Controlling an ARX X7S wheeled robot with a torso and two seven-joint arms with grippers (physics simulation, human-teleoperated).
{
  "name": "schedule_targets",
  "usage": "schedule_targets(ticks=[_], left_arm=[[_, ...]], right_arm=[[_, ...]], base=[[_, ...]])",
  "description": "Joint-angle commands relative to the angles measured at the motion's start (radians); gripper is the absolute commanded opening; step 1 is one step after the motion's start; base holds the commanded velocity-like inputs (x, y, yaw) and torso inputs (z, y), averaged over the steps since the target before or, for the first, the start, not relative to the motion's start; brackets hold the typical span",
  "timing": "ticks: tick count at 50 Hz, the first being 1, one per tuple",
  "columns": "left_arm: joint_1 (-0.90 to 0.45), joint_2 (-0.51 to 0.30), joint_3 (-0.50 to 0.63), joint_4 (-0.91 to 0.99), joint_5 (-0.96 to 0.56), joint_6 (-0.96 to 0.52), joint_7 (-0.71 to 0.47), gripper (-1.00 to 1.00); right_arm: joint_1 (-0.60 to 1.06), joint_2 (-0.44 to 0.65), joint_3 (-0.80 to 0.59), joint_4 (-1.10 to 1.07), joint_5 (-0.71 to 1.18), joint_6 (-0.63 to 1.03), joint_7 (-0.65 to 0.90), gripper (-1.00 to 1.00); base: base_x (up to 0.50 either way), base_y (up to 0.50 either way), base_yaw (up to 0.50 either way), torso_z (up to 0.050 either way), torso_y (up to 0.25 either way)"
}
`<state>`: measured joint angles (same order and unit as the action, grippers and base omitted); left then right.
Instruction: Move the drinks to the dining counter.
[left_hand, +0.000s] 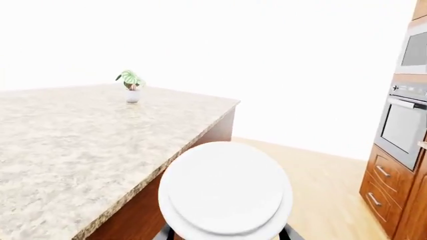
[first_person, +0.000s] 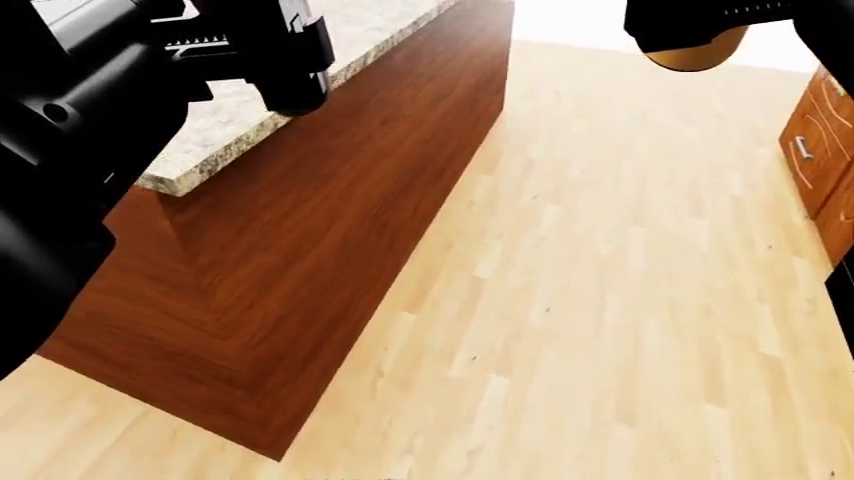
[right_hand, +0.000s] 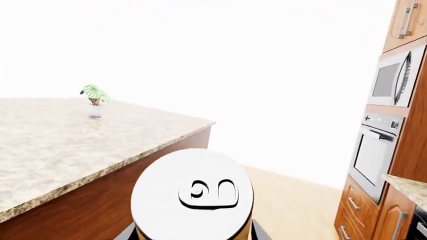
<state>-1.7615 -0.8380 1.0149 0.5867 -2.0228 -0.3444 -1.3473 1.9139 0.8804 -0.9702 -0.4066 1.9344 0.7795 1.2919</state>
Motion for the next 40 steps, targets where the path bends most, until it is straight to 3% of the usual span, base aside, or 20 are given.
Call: schedule_targets(ticks=[1,40], left_arm=[[-0.011,-0.004,-0.010,-0.002,-0.001,0.012,-0.001,-1.00],[-0.014,-0.003,-0.014,-0.004,-0.002,0.010,0.000,-1.00]], right_arm=[[0.028,-0.006,-0.005,0.009,-0.008,0.043,0.011,-1.00],[0.008,-0.026,-0.011,0.010,-0.028,0.044,-0.019,-1.00]], base=[[0.00,0.00,0.50,0.000,0.000],[0.00,0.00,0.50,0.000,0.001]])
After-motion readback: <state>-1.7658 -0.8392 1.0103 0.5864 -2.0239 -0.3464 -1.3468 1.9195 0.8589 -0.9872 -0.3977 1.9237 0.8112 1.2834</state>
